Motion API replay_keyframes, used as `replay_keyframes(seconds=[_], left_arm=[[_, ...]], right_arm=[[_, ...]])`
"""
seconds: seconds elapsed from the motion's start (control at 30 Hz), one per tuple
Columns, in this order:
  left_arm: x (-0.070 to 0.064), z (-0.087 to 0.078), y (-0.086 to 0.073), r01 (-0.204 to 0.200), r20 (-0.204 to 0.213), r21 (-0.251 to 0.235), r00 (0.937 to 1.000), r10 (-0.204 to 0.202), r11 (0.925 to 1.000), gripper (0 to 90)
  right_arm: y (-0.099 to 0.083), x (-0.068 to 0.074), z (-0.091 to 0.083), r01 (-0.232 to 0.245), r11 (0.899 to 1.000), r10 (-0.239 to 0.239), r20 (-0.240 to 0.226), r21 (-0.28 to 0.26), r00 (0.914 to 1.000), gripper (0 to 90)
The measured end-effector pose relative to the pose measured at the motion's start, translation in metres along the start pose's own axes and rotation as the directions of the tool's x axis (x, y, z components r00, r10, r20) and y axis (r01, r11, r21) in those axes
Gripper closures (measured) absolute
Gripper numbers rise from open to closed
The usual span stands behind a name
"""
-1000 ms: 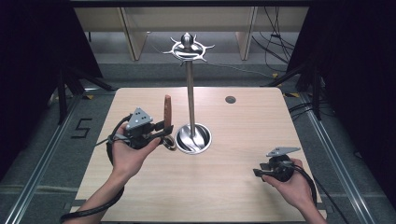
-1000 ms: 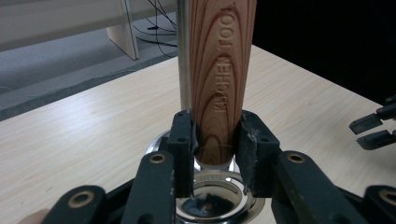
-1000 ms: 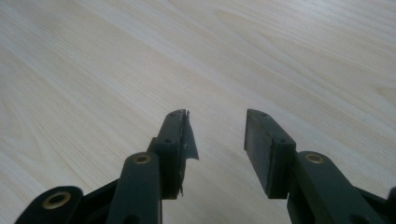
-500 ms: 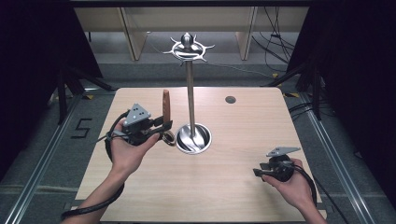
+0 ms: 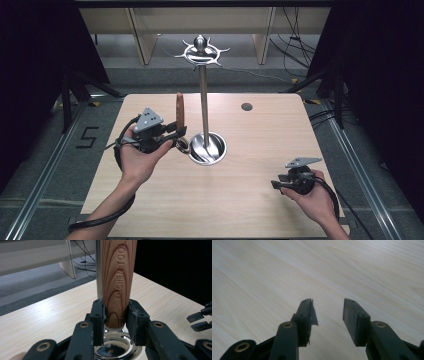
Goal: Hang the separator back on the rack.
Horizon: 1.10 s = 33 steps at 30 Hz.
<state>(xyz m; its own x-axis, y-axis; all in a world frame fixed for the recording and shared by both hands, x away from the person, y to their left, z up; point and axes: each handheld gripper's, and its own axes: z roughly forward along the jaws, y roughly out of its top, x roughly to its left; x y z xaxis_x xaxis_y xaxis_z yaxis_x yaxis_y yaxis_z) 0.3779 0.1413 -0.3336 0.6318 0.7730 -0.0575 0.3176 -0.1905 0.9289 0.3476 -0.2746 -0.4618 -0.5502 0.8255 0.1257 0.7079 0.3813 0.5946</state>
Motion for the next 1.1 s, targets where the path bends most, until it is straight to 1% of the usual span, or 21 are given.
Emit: replay_keyframes(seconds=[0.03,0.07,0.13,0.3,0.4,0.5,0.53,0.57,0.6,0.63,0.67,0.73,0.77,0.87,0.9,0.93,0.97,1.0,1.07,1.1], left_arm=[[0.000,0.000,0.000,0.000,-0.005,0.001,1.0000,0.000,1.0000,68.2],[0.000,0.000,0.000,0.003,0.000,-0.004,1.0000,-0.003,1.0000,68.2],[-0.001,0.000,0.002,0.000,-0.009,0.001,1.0000,0.000,1.0000,68.2],[-0.003,0.001,0.005,-0.008,-0.006,-0.005,0.9999,0.008,1.0000,68.2],[-0.005,0.002,0.007,-0.004,-0.005,-0.013,1.0000,0.004,0.9999,68.2],[-0.006,0.003,0.008,-0.009,-0.004,-0.014,0.9999,0.009,0.9999,68.2],[-0.006,0.003,0.009,-0.009,-0.004,-0.016,1.0000,0.008,0.9998,68.2],[-0.006,0.003,0.009,-0.010,-0.004,-0.016,0.9999,0.010,0.9998,68.2],[-0.006,0.003,0.010,-0.010,-0.004,-0.016,0.9999,0.010,0.9998,68.2],[-0.007,0.004,0.010,-0.010,-0.003,-0.018,0.9999,0.010,0.9998,68.2],[-0.007,0.004,0.010,-0.009,-0.003,-0.019,1.0000,0.009,0.9998,68.2],[-0.007,0.004,0.011,-0.009,-0.002,-0.019,1.0000,0.009,0.9998,68.2],[-0.007,0.004,0.012,-0.008,-0.002,-0.021,1.0000,0.008,0.9998,68.2],[-0.007,0.004,0.013,-0.005,-0.005,-0.027,1.0000,0.005,0.9996,68.2],[-0.007,0.004,0.013,-0.006,-0.005,-0.029,1.0000,0.006,0.9996,68.2],[-0.007,0.004,0.013,-0.004,-0.005,-0.030,1.0000,0.004,0.9995,68.2],[-0.007,0.004,0.013,-0.005,-0.006,-0.031,1.0000,0.005,0.9995,68.2],[-0.007,0.004,0.013,-0.007,-0.006,-0.031,1.0000,0.007,0.9995,68.2],[-0.008,0.004,0.013,-0.006,-0.006,-0.033,1.0000,0.006,0.9994,68.2],[-0.008,0.005,0.014,-0.005,-0.007,-0.034,1.0000,0.005,0.9994,68.2]], right_arm=[[0.000,0.000,0.000,0.001,1.000,-0.001,0.001,-0.001,1.0000,59.6],[0.000,-0.001,0.000,0.009,1.000,-0.009,0.003,-0.002,1.0000,59.6],[0.000,0.000,0.000,-0.003,1.000,0.003,0.001,0.000,1.0000,59.6],[0.000,0.000,0.000,0.001,1.000,-0.001,0.002,-0.002,1.0000,59.6],[0.000,0.000,0.000,0.000,1.000,0.000,0.001,-0.002,1.0000,59.6],[0.000,0.000,0.000,0.000,1.000,0.000,0.001,-0.002,1.0000,59.6],[-0.001,-0.001,0.001,0.016,1.000,-0.016,0.008,-0.021,0.9998,59.6],[-0.001,0.000,0.003,-0.001,0.999,0.002,0.015,-0.039,0.9999,59.6],[-0.002,0.001,0.003,-0.013,0.999,0.013,0.015,-0.039,0.9998,59.6],[-0.001,0.001,0.003,-0.014,0.999,0.014,0.011,-0.035,0.9998,59.6],[-0.001,0.001,0.003,-0.010,0.999,0.010,0.010,-0.035,0.9999,59.6],[-0.001,0.000,0.004,0.007,0.999,-0.006,0.012,-0.053,0.9999,59.5],[-0.002,0.000,0.003,-0.010,0.999,0.010,0.016,-0.038,0.9998,59.5],[-0.001,0.001,0.002,-0.017,0.999,0.017,0.010,-0.027,0.9998,59.5],[-0.001,0.000,0.002,-0.010,1.000,0.010,0.008,-0.023,0.9999,59.5],[0.000,0.000,0.001,-0.023,1.000,0.023,0.001,-0.015,0.9997,59.4],[-0.001,0.000,0.002,-0.014,1.000,0.014,0.008,-0.022,0.9999,59.4],[-0.001,0.001,0.002,-0.013,1.000,0.014,0.007,-0.024,0.9999,59.4],[-0.001,-0.001,0.002,0.006,0.999,-0.006,0.005,-0.035,1.0000,59.3],[-0.001,-0.001,0.002,0.002,1.000,-0.002,0.004,-0.031,1.0000,59.3]])
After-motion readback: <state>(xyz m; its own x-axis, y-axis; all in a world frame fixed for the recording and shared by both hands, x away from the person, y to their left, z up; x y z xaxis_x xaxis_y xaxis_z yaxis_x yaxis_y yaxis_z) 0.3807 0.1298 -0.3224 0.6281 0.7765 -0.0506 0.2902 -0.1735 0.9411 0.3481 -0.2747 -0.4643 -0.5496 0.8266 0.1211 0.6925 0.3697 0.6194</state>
